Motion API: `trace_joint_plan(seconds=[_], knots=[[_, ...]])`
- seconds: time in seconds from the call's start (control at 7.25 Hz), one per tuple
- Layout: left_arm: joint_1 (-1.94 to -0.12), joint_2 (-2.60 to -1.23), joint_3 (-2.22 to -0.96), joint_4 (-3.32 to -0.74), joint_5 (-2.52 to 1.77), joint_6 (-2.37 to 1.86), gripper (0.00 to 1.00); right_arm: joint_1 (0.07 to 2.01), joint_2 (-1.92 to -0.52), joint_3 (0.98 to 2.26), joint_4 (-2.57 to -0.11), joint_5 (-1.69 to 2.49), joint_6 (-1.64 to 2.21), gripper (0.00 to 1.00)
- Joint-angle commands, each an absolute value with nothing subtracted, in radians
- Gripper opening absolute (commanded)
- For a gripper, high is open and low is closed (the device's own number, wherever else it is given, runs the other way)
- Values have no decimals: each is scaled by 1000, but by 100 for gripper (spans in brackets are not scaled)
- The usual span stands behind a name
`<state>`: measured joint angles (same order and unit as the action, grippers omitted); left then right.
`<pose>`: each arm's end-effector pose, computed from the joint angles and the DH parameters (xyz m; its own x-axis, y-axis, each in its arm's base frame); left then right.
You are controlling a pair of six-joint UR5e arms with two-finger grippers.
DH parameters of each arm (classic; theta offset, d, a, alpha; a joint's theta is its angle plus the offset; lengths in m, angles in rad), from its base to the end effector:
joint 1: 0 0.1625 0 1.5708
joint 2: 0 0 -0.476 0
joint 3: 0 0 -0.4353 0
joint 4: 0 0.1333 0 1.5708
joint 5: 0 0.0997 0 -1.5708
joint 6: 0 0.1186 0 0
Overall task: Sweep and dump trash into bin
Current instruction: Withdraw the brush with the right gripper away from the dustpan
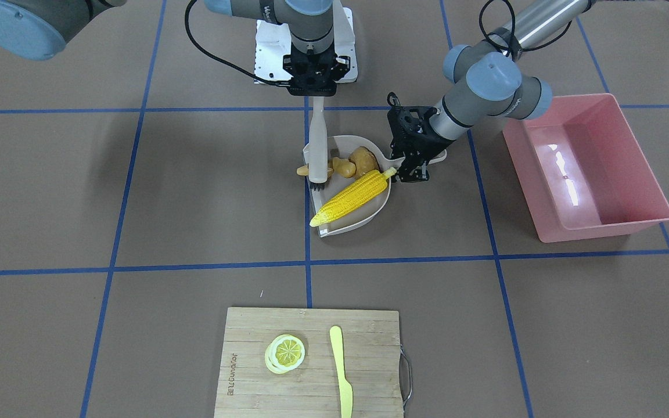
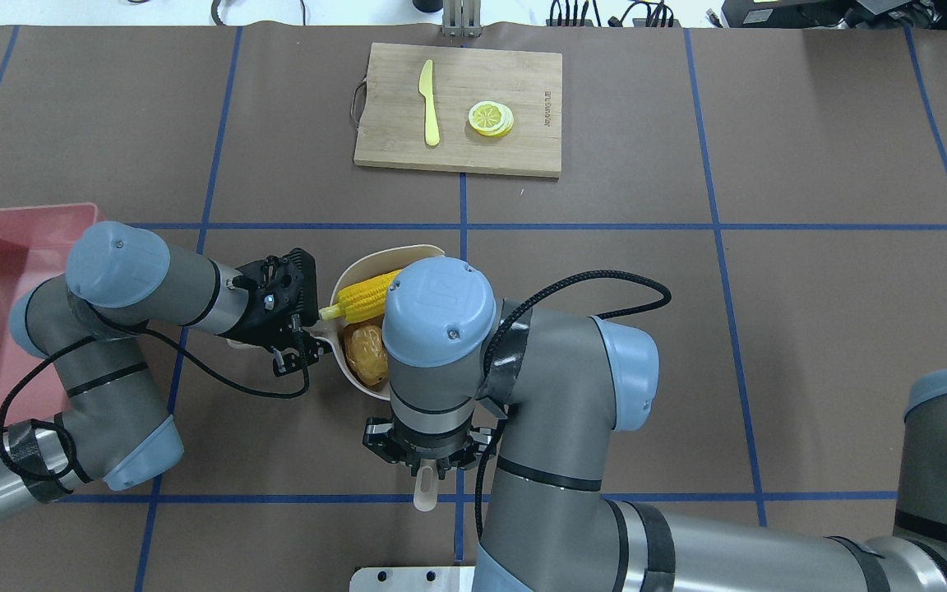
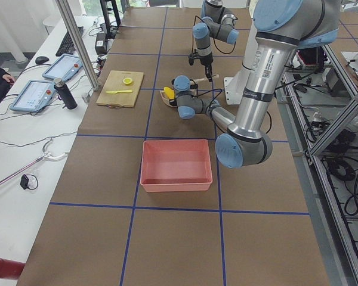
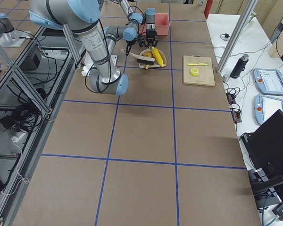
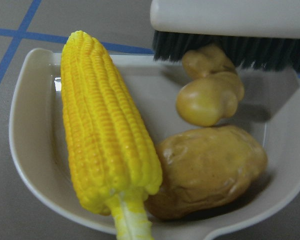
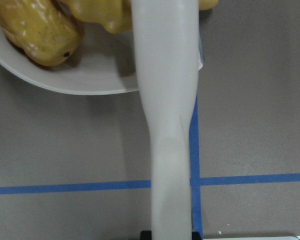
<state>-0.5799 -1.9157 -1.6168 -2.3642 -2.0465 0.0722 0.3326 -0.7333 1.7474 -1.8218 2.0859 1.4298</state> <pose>0.5411 -0.4489 0.3920 0.1092 0.9884 -0.1054 -0.3240 0.1356 0.9363 -0.6628 -0.3082 0.1172 0.6710 0.1024 0.7343 0.1333 0.9576 -0.2554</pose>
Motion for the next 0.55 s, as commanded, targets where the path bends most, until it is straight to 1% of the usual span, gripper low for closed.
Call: trace_joint_plan(seconds=[0.0, 0.28, 0.41], knots=[[-580, -1914, -1620, -2364, -2046, 78, 0, 368, -693, 1741, -1862, 2124, 1430, 0], [-580, -1914, -1626, -2365, -2048, 78, 0, 405, -689, 1750, -1894, 2161, 1424, 0], [-580, -1914, -1629, -2367, -2048, 78, 0, 451, -669, 1761, -1948, 2190, 1401, 0]])
